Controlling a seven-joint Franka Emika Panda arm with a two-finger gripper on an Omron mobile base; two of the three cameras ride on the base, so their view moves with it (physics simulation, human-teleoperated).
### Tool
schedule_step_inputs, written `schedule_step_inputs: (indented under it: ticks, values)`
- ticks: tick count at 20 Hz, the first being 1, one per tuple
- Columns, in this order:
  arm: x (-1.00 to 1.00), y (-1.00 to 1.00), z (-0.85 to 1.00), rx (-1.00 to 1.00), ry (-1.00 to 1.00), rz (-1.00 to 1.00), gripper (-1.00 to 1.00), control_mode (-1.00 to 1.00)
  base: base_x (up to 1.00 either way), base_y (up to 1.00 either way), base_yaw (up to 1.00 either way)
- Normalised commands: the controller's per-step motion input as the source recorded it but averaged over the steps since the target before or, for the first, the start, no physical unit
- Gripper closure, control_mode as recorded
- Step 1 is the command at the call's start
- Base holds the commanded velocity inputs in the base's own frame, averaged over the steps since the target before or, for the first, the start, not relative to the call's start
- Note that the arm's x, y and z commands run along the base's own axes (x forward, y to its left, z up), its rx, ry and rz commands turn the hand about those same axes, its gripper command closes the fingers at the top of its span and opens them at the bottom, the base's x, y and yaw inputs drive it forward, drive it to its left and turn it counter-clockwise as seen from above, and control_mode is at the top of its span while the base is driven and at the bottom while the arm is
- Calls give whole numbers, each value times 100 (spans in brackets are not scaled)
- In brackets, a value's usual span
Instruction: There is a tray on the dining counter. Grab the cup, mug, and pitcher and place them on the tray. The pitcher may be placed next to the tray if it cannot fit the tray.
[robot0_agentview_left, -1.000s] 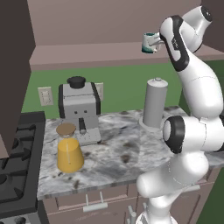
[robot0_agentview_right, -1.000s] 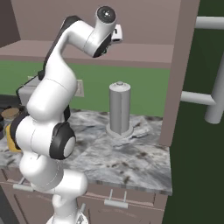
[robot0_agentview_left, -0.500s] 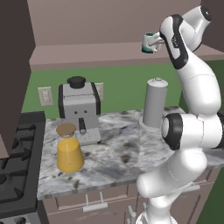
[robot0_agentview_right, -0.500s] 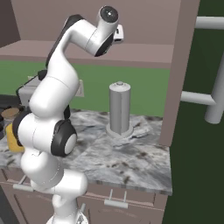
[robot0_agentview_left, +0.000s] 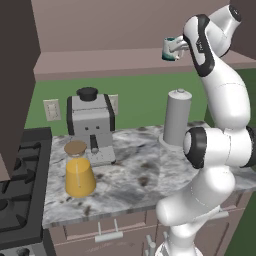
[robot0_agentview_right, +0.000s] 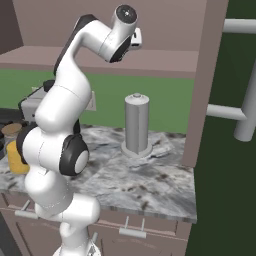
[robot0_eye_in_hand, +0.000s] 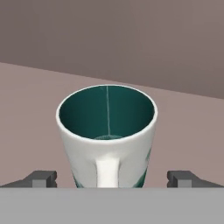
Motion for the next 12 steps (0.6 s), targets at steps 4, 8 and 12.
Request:
schedule_step_inputs:
  ticks: [4, 8, 12]
  values:
    - [0, 0, 0, 0, 0, 0, -100, -100, 0, 0, 0]
    - [0, 0, 0, 0, 0, 0, -100, -100, 0, 0, 0]
    - [0, 0, 0, 0, 0, 0, -100, -100, 0, 0, 0]
